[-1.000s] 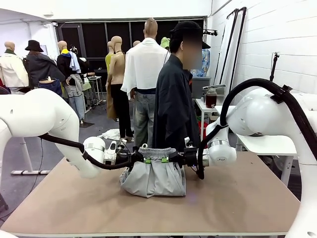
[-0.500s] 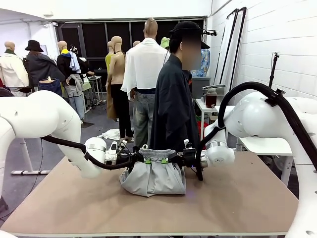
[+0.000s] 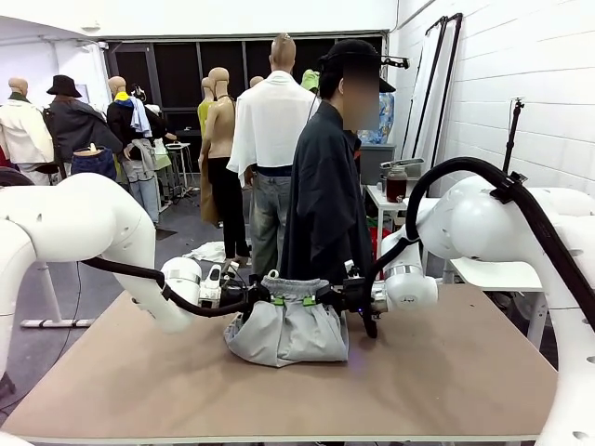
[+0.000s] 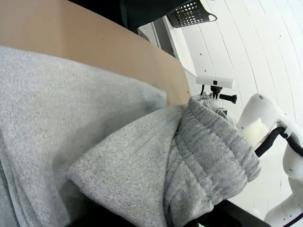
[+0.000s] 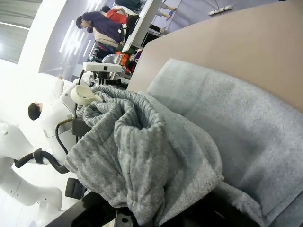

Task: Fold the training pants.
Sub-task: Fold the Training pants in half.

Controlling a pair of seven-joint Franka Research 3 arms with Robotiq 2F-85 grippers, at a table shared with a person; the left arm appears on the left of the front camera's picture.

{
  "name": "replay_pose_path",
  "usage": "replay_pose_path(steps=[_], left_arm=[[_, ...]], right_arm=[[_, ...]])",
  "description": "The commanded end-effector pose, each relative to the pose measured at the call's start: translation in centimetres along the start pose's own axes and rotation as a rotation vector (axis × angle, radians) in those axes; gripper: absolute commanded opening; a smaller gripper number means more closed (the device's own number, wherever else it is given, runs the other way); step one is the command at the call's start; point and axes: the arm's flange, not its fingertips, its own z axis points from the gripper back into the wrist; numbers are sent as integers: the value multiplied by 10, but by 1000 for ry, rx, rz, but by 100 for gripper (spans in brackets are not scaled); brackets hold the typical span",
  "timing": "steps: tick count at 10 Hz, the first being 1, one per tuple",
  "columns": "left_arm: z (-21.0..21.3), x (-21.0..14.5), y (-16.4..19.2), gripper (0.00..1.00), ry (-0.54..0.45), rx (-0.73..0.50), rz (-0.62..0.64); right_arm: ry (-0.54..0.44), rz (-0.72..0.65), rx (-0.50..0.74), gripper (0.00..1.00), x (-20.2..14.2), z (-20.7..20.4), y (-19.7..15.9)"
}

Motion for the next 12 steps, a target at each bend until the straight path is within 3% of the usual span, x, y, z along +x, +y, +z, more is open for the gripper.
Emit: replay_pose_path(steps=[1,5,6,10,11,12], left_arm=[[4,11,12,0,-39,5,-5],[6,18,22,0,-63,13,16],[7,19,22,17,-70,9,13],[15,18,20,96,-102,6,8],[20,17,18,100,-109,8,4],[25,16,16,100,-115,11,1]], right_arm=[[-4,-23,-50,0,14,3,-16],[-10,-32,-50,0,18,1,-19],[-13,-36,-45,11,19,2,-18],[-38,-49,-63,90,19,17,-11],[-48,-52,-74,100,20,25,-7],[-60,-47,-85,100,22,33,-4]])
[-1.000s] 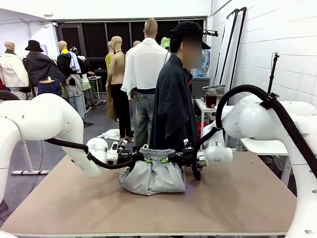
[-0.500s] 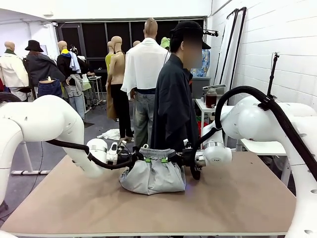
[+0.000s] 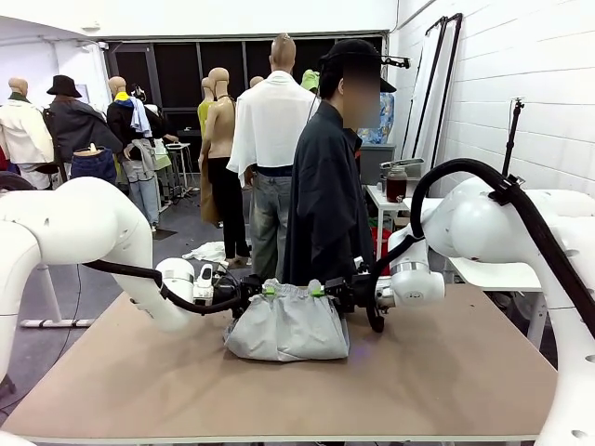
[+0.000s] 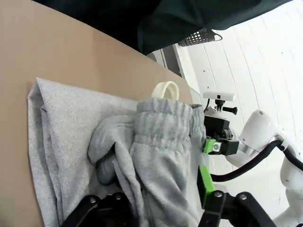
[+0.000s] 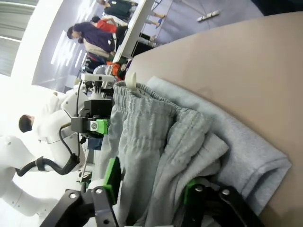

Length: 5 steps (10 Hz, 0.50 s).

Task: Fold the training pants.
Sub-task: Fold the Training pants in half.

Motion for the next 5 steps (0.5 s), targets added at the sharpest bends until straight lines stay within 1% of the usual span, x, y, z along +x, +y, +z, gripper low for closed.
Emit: replay_pose_path(steps=[1,3,5], left_arm=[[12,-7,-4,100,-47,4,-24],[32,-10,-17,100,-81,42,-47],[51,-11,-33,100,-115,71,-80]], right_arm=[[-25,-11,-57,100,3,19,11],[-41,1,-112,100,7,42,24],[-46,18,-137,100,11,54,36]])
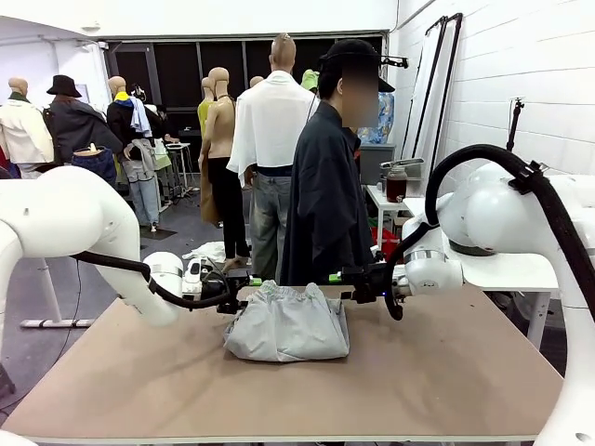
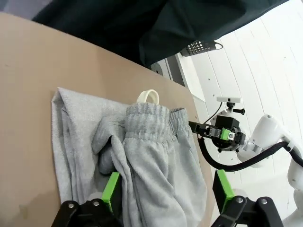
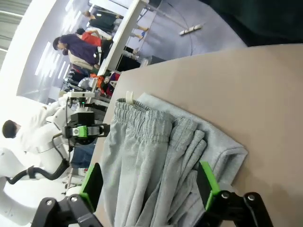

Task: Fold the training pants.
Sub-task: Fold the Training pants in half.

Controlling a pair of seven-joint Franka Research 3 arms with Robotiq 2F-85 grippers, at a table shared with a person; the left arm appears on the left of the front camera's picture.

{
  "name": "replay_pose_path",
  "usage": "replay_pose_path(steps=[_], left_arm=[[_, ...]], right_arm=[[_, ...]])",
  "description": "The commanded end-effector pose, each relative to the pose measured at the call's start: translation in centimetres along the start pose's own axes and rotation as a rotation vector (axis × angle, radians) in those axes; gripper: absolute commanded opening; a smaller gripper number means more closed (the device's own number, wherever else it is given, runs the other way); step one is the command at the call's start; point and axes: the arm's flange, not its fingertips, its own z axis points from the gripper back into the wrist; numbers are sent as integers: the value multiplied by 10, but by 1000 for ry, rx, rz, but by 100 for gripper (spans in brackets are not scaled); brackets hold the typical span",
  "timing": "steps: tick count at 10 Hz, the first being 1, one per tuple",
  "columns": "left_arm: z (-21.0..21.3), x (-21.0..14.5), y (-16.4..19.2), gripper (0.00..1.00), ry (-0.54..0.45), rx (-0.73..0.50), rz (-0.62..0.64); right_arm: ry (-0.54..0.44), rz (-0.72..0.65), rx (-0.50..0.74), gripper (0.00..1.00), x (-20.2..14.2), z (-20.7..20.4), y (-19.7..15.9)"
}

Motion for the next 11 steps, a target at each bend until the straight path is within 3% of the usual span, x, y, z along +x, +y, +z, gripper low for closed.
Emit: replay_pose_path(steps=[1,3,4,11], left_arm=[[17,-9,-19,100,-67,27,-51],[13,-9,-28,100,-69,44,-89],[18,1,-19,100,-34,21,-39],[18,1,-19,100,-34,21,-39]], right_arm=[[19,-5,-33,100,-3,6,14],[-1,9,-10,100,2,5,8],[-1,9,-10,100,2,5,8],[-1,9,-10,100,2,5,8]])
